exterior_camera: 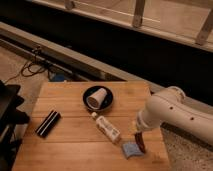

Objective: Place the pepper on the white sponge

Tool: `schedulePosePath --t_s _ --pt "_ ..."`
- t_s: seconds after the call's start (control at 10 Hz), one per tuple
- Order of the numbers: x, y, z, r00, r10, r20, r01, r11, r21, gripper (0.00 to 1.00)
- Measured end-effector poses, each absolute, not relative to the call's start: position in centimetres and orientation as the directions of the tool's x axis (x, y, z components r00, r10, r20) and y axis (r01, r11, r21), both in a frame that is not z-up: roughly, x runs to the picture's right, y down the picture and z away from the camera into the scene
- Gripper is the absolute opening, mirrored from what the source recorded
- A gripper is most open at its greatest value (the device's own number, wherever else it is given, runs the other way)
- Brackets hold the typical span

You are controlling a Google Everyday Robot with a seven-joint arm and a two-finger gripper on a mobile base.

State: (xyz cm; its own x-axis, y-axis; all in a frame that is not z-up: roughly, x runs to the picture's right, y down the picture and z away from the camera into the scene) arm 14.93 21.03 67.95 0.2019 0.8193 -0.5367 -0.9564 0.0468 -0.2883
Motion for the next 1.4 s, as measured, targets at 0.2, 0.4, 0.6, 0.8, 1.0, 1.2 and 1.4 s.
schedulePosePath --t_s 0.2,0.4,0.6,0.8,1.0,1.2,1.4 --pt "14.2 22.9 70.2 0.181 0.812 -0.555 -0.951 0.0 -0.31 0.04" --pt "13.7 24.0 71.5 0.159 0.807 -0.569 -0.945 -0.042 -0.324 0.06" --pt "12.4 24.7 72.5 0.156 0.799 -0.58 -0.938 -0.063 -0.34 0.22" --pt "11.4 25.4 73.3 0.147 0.79 -0.595 -0.933 -0.09 -0.349 0.44" --pt "11.8 26.0 73.9 0.128 0.781 -0.611 -0.931 -0.117 -0.346 0.6" --pt "12.2 26.7 74.4 0.118 0.768 -0.629 -0.934 -0.129 -0.333 0.62" --pt "13.2 27.5 74.8 0.097 0.755 -0.648 -0.943 -0.137 -0.302 0.62"
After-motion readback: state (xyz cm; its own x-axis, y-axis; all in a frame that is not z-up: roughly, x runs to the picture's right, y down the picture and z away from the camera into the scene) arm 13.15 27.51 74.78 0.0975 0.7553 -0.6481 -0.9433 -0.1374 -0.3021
